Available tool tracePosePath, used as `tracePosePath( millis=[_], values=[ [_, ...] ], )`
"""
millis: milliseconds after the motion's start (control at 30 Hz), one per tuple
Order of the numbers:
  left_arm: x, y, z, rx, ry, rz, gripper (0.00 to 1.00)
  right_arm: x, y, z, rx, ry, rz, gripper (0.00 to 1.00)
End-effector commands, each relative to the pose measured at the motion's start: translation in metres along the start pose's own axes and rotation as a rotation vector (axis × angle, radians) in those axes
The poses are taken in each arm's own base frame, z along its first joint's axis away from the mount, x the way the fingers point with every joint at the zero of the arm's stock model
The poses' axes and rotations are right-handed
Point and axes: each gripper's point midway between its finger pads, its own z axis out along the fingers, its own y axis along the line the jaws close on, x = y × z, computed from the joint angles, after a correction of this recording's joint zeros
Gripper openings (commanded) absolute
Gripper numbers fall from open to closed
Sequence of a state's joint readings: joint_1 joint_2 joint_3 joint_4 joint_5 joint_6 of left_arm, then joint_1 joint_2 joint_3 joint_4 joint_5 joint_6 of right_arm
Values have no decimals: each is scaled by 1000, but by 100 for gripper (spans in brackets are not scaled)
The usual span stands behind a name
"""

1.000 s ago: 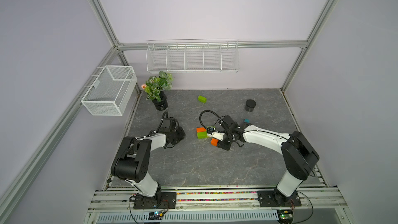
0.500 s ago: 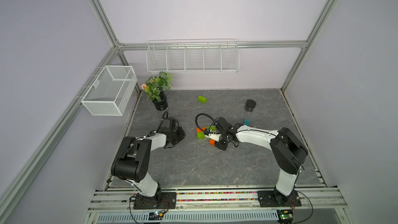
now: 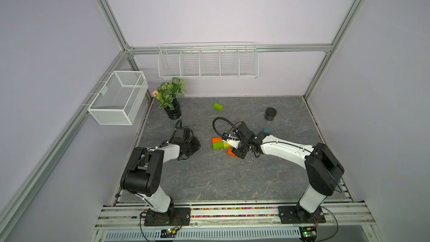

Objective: Assemble a piece of candy with building blocks
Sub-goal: Assemble the building block at the center of the board.

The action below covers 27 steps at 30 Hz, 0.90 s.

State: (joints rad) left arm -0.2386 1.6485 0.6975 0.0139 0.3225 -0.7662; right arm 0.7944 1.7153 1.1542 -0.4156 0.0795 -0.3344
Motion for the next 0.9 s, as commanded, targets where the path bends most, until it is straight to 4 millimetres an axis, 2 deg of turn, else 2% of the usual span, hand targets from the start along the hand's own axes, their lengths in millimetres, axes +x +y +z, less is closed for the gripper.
tracePosePath(
  millis=[0, 33, 67, 200, 367, 467, 867],
  values=[
    [26, 34, 9, -120, 87, -35, 0, -9, -7, -23, 36, -61, 42, 24],
    [26, 34, 10, -122, 87, -34, 0, -11, -5, -29, 19, -70, 53, 13],
    [27, 35, 10, -123, 89, -35, 0, -11, 0, -34, -9, -69, 60, 7],
    [28, 36, 14, -117, 97, -43, 0, -3, 13, -37, -88, -42, 153, 7],
    [28, 34, 14, -114, 98, -41, 0, 28, 25, -13, -159, 49, 268, 7],
    [28, 35, 13, -118, 96, -36, 0, 40, 23, 1, -191, 73, 359, 7],
    [30, 38, 15, -126, 106, -40, 0, 46, 21, 30, -240, 109, 390, 7]
  ],
)
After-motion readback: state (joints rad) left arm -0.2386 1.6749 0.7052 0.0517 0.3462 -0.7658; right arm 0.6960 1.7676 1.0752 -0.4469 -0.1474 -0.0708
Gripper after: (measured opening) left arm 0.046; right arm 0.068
